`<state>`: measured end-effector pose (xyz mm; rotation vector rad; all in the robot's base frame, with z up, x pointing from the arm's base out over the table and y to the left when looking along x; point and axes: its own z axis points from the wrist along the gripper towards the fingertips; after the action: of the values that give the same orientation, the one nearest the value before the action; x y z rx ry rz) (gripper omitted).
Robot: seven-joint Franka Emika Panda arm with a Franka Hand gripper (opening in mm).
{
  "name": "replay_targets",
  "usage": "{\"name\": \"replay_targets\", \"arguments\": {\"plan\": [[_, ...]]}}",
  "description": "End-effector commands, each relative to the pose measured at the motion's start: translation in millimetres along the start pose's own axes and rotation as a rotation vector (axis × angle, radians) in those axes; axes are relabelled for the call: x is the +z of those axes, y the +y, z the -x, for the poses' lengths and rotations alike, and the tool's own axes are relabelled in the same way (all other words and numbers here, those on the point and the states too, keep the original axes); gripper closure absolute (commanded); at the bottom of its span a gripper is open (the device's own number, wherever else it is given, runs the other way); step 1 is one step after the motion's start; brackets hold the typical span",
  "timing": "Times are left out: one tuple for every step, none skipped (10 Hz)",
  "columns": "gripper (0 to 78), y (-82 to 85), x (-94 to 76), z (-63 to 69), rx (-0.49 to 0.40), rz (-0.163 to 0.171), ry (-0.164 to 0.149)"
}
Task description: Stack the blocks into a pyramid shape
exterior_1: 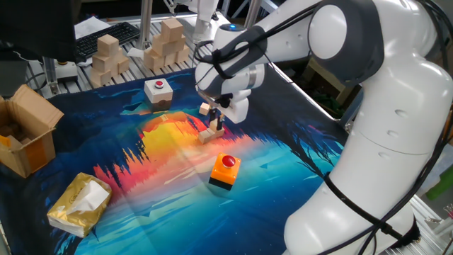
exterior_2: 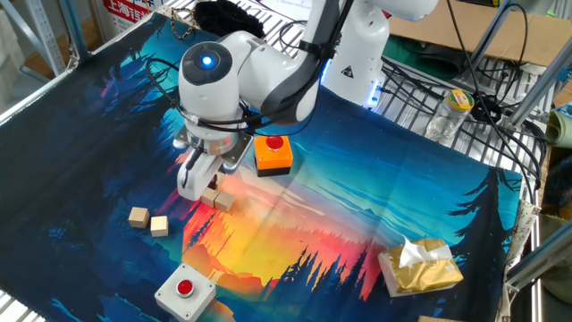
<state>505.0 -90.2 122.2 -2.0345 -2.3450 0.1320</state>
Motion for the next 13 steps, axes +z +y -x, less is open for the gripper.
{"name": "replay_targets", "arguments": {"plan": [[76.4, -0.1, 4.9, 10.4, 0.076, 0.036, -0.012], [76.4, -0.4, 6.2, 12.1, 0.078, 0.043, -0.018], [76.4, -0.6, 6.5, 12.3, 0.078, 0.047, -0.017], [76.4, -0.9, 6.7, 12.3, 0.078, 0.055, -0.012], [76.4, -0.8, 6.9, 12.3, 0.083, 0.060, -0.007], [76.4, -0.7, 7.2, 12.2, 0.083, 0.062, -0.007], [76.4, -0.2, 8.1, 12.4, 0.084, 0.063, -0.008], [76.4, 0.0, 8.7, 12.4, 0.083, 0.065, -0.008], [76.4, 0.0, 8.8, 12.4, 0.081, 0.065, -0.007], [76.4, 0.1, 8.8, 12.2, 0.083, 0.068, 0.007], [76.4, 0.0, 8.7, 11.6, 0.083, 0.070, 0.013], [76.4, -0.4, 7.9, 9.5, 0.079, 0.073, 0.026], [76.4, 0.1, 8.8, 8.1, 0.079, 0.077, 0.029]]}}
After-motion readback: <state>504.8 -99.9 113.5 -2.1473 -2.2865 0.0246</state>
